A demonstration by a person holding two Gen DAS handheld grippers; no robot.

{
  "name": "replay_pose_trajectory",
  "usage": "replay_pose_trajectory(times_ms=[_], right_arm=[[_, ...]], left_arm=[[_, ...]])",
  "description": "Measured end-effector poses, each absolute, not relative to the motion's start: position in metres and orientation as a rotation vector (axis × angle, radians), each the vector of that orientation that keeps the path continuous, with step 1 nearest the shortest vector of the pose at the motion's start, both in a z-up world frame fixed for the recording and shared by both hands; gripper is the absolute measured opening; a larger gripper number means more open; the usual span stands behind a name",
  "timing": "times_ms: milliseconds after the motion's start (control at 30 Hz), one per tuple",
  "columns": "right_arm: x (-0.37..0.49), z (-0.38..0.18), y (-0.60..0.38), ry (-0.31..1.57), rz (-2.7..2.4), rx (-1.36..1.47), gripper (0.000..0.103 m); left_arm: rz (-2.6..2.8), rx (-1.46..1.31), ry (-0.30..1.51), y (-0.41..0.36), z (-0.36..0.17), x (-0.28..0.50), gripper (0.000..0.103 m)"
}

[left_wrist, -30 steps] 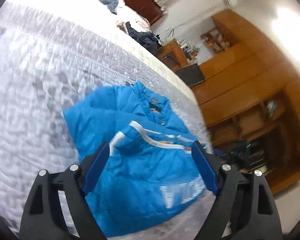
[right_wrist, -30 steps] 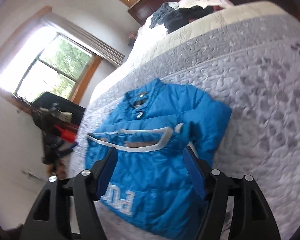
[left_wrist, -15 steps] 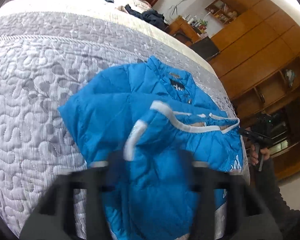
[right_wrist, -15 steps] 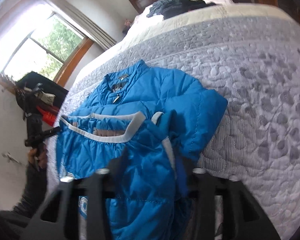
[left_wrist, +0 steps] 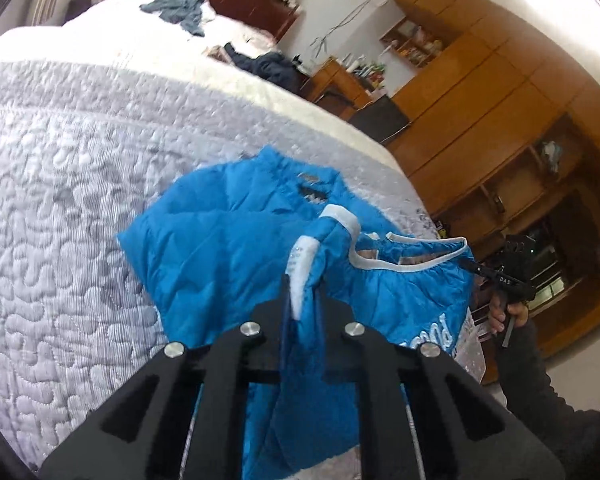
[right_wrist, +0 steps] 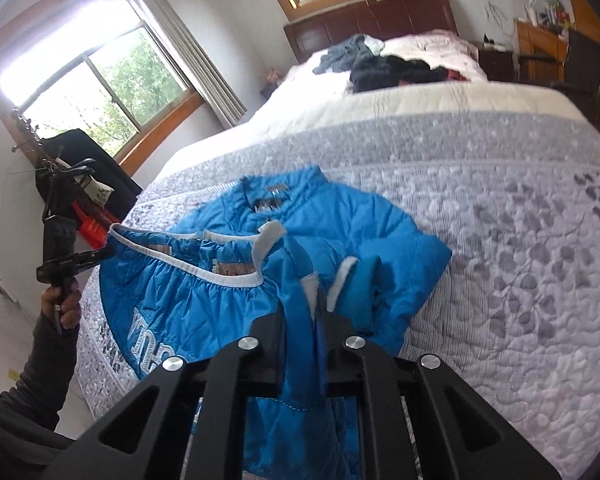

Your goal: Fold large clothes

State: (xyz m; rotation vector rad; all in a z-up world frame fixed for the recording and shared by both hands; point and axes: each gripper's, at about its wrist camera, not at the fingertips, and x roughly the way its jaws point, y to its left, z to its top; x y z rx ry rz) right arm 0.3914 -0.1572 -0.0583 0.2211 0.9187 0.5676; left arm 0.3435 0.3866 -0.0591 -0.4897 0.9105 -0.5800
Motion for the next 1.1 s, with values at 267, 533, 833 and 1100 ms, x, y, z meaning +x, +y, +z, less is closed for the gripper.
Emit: replay_pose_trajectory(times_ms=[267,533,833,1100], right_arm=[[0.395,-0.010,-0.159,0.784,0.549,0.217,0.011],[0.447,0.014,-0.157,0.753,0.502,0.228,0.011],[0.528,-0.003,-0.145,0.796,0.433,0.214,0.011],[0.585,-0.058,-0.134,0.905,0.405,0.203,0.011]], left_arm=[[-0.593,-0.468,0.809,0.393,-0.007,0.353,0.008],[-0.563,-0.441,0.814,0.389,0.022,0.414,0.008],[-0.494,-0.492,0.870,0.394,0.005,0.500,0.008],[-0.442,-0.586,0.989,0.401,-0.064,0.553,0.006]])
